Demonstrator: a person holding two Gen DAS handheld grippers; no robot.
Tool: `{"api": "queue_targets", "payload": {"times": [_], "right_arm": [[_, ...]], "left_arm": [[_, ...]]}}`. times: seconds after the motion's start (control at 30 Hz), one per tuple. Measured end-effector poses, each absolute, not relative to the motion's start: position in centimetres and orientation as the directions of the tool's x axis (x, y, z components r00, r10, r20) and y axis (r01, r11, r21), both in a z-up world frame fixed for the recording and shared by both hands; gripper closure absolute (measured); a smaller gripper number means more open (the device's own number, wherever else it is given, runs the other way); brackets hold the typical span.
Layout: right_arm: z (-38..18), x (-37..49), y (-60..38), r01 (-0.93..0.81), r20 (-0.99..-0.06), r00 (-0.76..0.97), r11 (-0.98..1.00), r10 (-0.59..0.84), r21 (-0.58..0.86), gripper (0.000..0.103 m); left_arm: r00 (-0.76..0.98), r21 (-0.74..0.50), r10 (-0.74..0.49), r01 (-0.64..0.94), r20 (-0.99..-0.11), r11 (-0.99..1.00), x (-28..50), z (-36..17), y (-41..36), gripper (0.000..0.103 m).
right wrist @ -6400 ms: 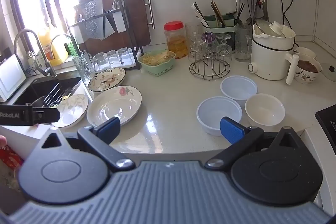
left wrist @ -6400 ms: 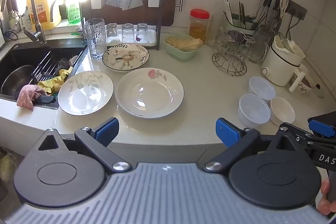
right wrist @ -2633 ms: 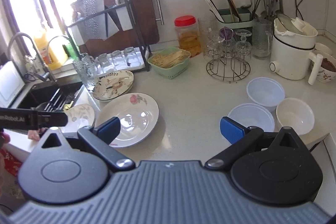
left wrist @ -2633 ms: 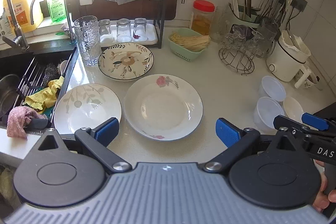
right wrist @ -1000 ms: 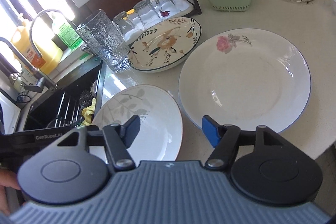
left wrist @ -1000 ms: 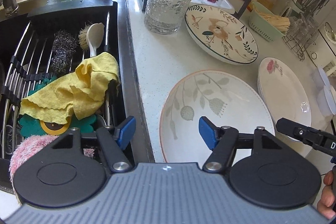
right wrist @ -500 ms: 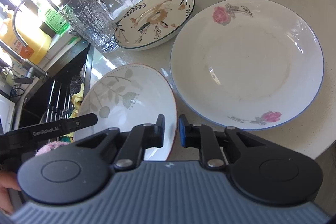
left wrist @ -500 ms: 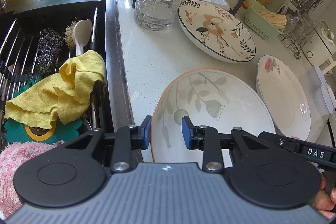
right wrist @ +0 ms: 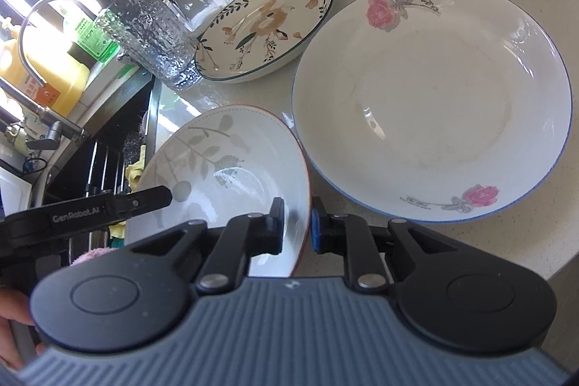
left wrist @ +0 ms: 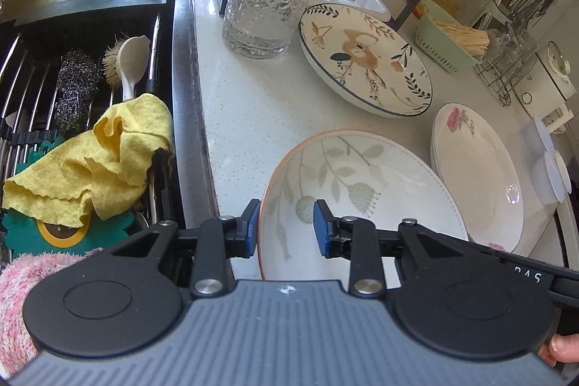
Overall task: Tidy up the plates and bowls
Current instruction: 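Lift the leaf-pattern plate with both grippers and carry it over the rose plate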
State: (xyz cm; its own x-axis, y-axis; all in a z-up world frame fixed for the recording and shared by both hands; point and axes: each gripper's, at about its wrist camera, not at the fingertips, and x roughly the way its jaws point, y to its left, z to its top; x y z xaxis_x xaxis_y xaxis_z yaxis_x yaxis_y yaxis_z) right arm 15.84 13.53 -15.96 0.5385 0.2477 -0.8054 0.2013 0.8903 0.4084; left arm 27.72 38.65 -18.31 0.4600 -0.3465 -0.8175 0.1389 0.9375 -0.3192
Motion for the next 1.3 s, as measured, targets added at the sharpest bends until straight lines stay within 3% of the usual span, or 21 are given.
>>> {"api": "queue_targets", "payload": {"times": [0.67,1.3], "right_arm": [[-7.4,15.9,9.2,0.201,-0.738,0.637,0.877,0.222,0.437,0.085],[-10.0,15.9,-1.3,0.226,-0.749,0.632,0.878,0.199,0.423,0.085]], "left_arm": [[0.46,-0.409,-0.463,0.219,-0.757,0.886,29.6,-10.1,34.1,0.068],[0.348,-0.394,-0.455,0.233,-0.82,0.889,31.9,-13.2,22.8,0.068]]}}
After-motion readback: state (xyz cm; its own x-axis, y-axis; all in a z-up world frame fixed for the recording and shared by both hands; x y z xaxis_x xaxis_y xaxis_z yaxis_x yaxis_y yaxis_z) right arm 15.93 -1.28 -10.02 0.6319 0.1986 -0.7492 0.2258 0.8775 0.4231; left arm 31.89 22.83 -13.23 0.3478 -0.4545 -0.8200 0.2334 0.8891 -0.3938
